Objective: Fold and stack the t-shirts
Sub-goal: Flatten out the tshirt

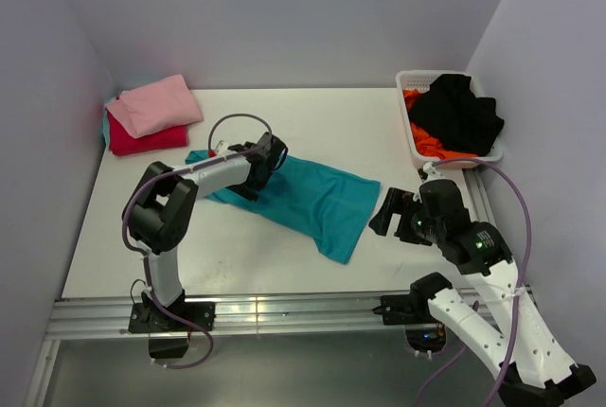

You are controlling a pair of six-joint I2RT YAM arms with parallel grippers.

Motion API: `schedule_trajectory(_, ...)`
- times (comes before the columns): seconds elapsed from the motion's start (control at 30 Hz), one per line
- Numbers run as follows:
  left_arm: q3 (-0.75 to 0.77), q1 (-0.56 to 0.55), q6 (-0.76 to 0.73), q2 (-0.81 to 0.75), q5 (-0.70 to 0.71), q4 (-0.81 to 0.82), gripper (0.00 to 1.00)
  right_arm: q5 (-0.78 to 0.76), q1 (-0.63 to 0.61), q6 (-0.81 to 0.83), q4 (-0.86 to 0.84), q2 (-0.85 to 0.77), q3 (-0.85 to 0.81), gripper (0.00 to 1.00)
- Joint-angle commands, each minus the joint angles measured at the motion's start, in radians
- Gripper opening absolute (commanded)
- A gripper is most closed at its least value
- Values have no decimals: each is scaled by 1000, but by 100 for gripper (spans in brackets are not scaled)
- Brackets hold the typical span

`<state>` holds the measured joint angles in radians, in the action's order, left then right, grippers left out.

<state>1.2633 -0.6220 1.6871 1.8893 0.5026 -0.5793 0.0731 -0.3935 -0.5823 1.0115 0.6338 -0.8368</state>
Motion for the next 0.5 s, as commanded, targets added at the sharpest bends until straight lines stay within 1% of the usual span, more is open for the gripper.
schedule_trajectory(0.0, 42, 11, 17, 21, 33, 15, 96, 5, -15, 12, -7, -28, -8, 95)
schedule_trajectory(0.27, 18, 39, 17, 22, 22, 50, 94, 2, -27, 9, -7, -34, -5, 95)
schedule_trajectory(0.3, 19, 44, 11, 22, 22, 53, 91, 2, -27, 10, -8, -33, -5, 95)
schedule_trajectory(0.4, 18, 51, 10, 19, 22, 59, 89, 1, -27, 10, -11, -28, -2, 95)
schedule_trajectory(0.43, 16, 53, 6, 17, 17, 65, 85, 1, -27, 10, -13, -25, -2, 95)
schedule_trajectory(0.47, 16, 54, 8, 17, 16, 68, 85, 1, -27, 9, -13, -25, -2, 95)
